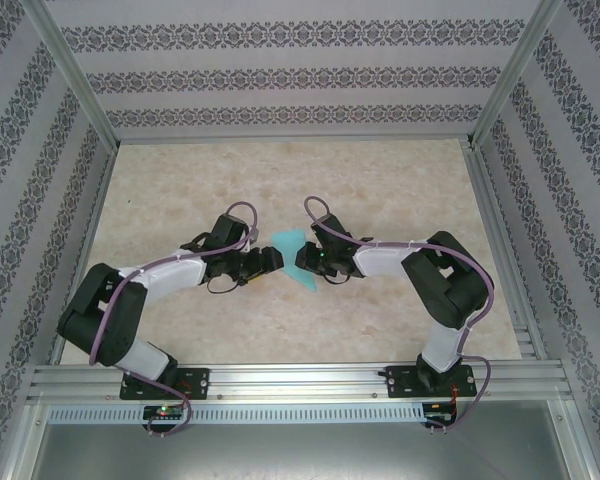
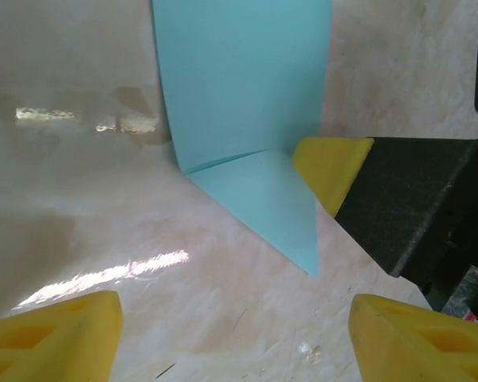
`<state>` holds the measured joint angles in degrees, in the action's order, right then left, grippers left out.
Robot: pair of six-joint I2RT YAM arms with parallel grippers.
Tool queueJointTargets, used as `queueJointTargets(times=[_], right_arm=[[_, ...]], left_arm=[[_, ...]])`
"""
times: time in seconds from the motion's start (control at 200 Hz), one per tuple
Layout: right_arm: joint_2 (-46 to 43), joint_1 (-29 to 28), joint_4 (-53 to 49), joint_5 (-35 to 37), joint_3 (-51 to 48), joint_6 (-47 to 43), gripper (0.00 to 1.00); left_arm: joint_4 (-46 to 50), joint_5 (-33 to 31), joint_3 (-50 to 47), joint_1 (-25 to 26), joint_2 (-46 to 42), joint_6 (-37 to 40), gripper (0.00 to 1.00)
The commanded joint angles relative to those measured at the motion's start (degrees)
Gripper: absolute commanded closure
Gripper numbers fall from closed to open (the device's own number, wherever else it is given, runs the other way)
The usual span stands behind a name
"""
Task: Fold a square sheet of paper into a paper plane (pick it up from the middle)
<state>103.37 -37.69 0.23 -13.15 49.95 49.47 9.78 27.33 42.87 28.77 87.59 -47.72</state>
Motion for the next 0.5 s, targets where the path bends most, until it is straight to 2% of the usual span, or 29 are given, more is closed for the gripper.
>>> queueJointTargets(times=[0.0, 0.17, 0.495], right_arm=[[1.4, 1.4, 0.6, -1.8, -3.3, 1.1, 0.76], [2.0, 2.8, 2.6, -4.1, -4.6, 1.7, 0.76], [2.8, 4.2, 3.5, -5.1, -5.9, 2.1, 0.76]], left_arm=[[-3.1, 1.1, 2.2, 1.5, 1.7, -2.3, 0.27], [-4.1, 0.6, 3.7, 2.1, 5.2, -4.4, 0.38], [-7.3, -0.8, 5.6, 2.3, 9.7, -7.9, 0.46]])
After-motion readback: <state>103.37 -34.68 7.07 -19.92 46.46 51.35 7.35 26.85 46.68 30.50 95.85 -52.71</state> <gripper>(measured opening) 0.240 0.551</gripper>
